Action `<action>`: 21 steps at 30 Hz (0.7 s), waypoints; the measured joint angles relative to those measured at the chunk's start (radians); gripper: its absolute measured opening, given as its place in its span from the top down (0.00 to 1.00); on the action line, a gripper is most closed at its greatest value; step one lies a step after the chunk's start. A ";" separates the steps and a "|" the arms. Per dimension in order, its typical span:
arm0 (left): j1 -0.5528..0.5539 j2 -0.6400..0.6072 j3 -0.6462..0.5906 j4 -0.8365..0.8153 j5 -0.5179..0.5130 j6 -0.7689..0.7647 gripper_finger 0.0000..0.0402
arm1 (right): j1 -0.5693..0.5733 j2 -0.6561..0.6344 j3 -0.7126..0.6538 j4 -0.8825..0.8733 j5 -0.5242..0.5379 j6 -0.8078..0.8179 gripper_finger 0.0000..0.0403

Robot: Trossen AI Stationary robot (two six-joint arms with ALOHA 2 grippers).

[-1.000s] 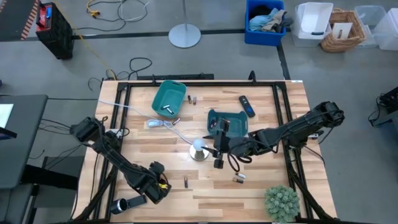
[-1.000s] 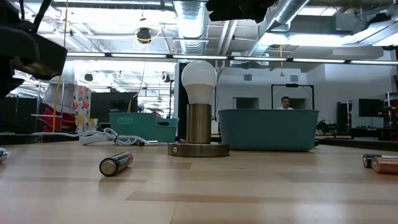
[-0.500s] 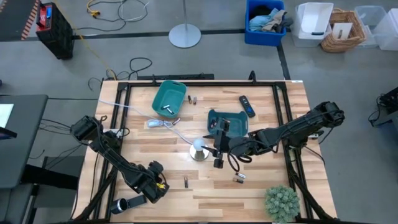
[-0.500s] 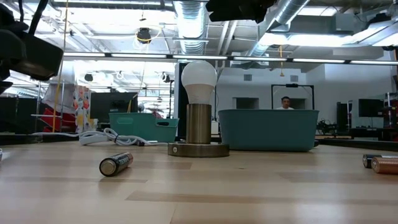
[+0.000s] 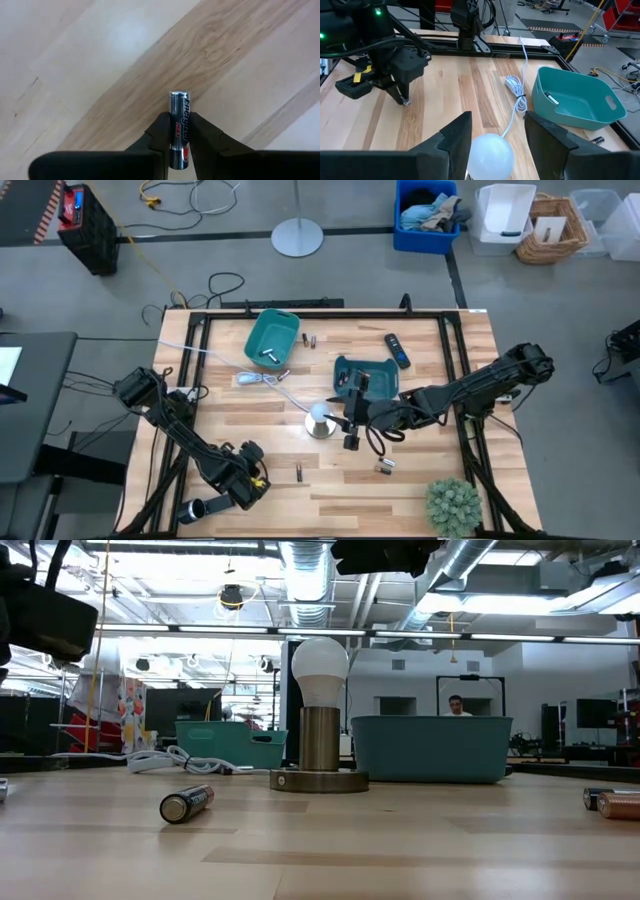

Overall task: Sort batteries
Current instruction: Put the silver battery into the green bin

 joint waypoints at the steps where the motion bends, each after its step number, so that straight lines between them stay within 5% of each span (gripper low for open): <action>1: 0.000 -0.002 0.000 0.000 -0.010 0.008 0.89 | 0.000 0.000 0.000 0.000 0.008 0.000 0.51; 14: 0.017 -0.111 -0.005 -0.053 -0.300 0.115 0.90 | 0.000 0.000 0.000 0.003 0.045 0.000 0.51; 21: 0.083 -0.256 -0.004 -0.068 -0.530 0.303 0.90 | -0.009 0.000 0.000 0.028 0.047 -0.006 0.51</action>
